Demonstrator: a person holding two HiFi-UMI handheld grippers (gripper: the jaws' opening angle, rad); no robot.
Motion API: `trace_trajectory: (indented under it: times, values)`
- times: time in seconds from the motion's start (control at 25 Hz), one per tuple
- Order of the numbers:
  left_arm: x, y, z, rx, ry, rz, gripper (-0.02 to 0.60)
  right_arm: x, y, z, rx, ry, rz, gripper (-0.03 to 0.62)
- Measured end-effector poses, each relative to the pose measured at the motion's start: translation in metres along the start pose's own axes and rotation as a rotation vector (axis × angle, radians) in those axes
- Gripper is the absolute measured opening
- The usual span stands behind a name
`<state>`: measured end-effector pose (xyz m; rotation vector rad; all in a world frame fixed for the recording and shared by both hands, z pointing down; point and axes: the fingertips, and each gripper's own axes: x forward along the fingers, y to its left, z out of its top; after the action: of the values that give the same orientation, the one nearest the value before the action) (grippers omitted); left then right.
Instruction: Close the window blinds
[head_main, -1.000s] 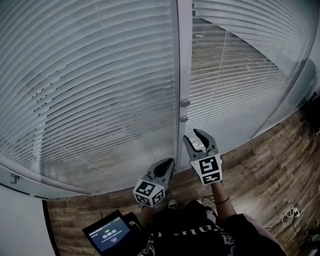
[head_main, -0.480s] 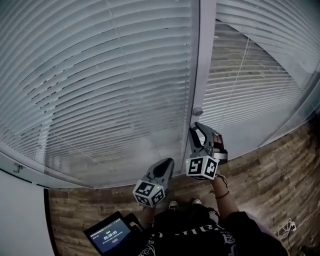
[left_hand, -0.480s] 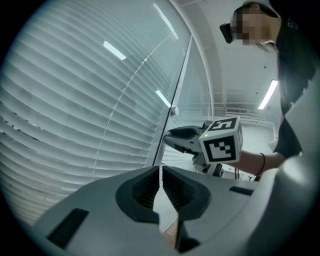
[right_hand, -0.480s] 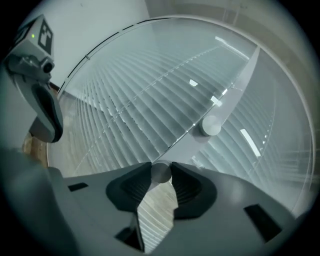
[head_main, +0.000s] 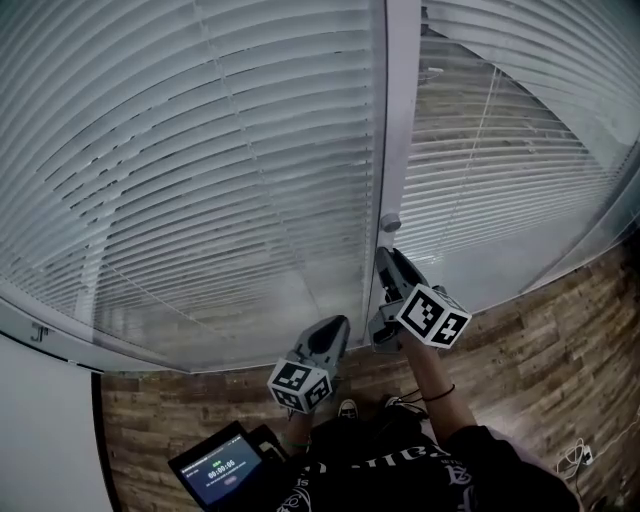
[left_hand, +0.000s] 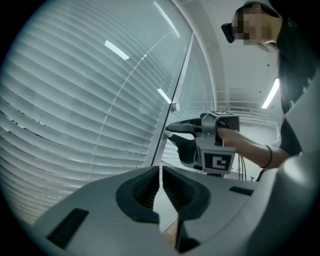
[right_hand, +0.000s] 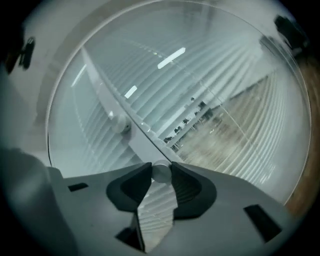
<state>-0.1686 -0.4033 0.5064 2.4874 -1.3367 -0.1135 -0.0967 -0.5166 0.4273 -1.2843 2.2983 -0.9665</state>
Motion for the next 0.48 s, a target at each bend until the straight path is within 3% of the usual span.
trace_trajectory:
  times: [0.08, 0.12, 0.16, 0.2, 0.28, 0.4, 0.48]
  values:
    - [0.003, 0.001, 0.000, -0.001, 0.003, 0.002, 0.006, 0.003, -0.002, 0.001, 0.221, 0.006, 0.051, 0.134]
    - [0.005, 0.001, 0.000, -0.002, 0.003, 0.004, 0.006, 0.003, -0.002, 0.003, 0.262, 0.010, 0.071, 0.135]
    - [0.005, 0.000, 0.000, -0.002, 0.002, 0.006, 0.006, 0.003, -0.002, 0.004, 0.229, 0.015, 0.080, 0.135]
    - [0.006, -0.001, 0.001, -0.003, 0.001, 0.009, 0.006, 0.002, -0.001, 0.005, 0.126, 0.021, 0.077, 0.135]
    - [0.006, -0.001, 0.001, -0.004, 0.000, 0.013, 0.006, -0.003, 0.002, 0.003, -0.225, 0.036, 0.036, 0.135]
    - [0.005, -0.003, 0.000, -0.006, 0.002, 0.017, 0.006, -0.010, 0.009, -0.008, -0.904, 0.102, -0.071, 0.136]
    - [0.005, -0.005, -0.002, -0.007, 0.003, 0.016, 0.006, -0.013, 0.011, -0.013, -1.287, 0.135, -0.145, 0.138]
